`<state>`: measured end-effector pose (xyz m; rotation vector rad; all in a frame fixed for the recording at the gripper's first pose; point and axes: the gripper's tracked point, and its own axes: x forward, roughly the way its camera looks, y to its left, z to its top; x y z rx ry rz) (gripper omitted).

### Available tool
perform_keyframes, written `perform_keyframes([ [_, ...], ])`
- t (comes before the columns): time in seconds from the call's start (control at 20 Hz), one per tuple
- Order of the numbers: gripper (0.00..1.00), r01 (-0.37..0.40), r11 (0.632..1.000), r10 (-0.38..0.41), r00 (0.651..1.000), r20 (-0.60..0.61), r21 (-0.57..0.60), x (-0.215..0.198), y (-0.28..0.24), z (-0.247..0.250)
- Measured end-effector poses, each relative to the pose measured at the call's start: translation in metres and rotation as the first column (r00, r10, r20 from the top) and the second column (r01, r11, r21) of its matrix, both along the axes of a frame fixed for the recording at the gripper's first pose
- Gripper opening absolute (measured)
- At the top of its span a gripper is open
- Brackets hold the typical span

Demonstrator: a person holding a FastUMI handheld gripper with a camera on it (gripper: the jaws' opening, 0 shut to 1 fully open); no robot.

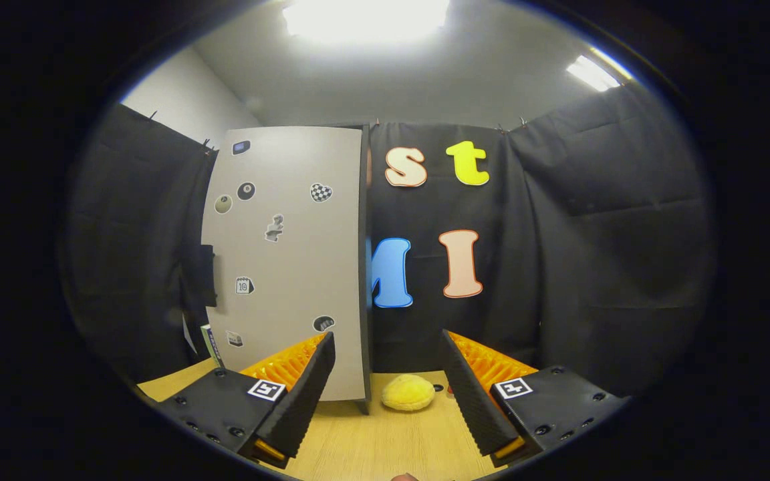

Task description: Open the shoe cabinet door, grab the shoes and put them into the shoe cabinet, then close the shoe cabinet door.

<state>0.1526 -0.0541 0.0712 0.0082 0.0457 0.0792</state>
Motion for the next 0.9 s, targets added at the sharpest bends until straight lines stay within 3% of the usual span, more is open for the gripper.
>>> perform_keyframes([
  [0.9, 0.98, -0.039, 0.998, 0.039, 0.999, 0.018, 0.048, 0.001, 0.021, 0.007],
])
